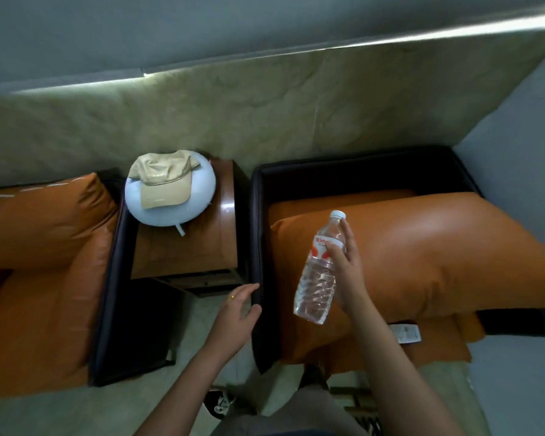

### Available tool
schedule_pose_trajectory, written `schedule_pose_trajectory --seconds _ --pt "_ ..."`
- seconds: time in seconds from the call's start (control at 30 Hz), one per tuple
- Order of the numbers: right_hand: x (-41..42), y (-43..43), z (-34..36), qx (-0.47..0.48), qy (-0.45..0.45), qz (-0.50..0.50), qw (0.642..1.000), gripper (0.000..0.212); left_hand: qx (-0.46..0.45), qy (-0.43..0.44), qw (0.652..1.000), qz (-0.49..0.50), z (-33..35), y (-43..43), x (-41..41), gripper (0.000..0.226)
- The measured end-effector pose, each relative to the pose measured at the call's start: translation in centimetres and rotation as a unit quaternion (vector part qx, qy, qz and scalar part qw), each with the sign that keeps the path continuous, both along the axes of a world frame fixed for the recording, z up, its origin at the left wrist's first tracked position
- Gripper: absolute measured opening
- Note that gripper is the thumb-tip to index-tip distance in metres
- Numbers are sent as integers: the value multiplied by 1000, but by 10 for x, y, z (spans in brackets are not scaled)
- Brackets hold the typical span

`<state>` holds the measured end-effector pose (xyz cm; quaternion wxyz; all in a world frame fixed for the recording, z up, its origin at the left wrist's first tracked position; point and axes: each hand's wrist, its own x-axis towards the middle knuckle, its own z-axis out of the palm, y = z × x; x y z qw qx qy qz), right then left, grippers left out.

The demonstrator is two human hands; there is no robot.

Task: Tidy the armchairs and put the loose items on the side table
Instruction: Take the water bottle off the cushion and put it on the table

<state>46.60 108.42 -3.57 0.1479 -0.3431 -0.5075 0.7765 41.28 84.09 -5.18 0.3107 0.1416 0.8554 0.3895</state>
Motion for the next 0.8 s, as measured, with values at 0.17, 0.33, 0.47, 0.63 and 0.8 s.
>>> schedule_pose_trajectory --seconds 0.17,0.33,0.47,0.63,0.8 --pt "-24 -85 14 -20 5 29 999 49 21 17 1000 17 6 -78 -26 44" --pt "-64 -175 30 2 -7 75 997 55 59 15 996 69 16 -158 -50 45" --pt "-103 -236 41 35 -17 126 991 47 115 -26 985 123 31 -196 -62 53" --pt "-147 -293 51 66 1 238 969 51 253 -144 949 124 63 -207 -81 71" --pt "-184 -312 58 101 1 288 952 52 298 -154 929 157 70 -213 -120 54"
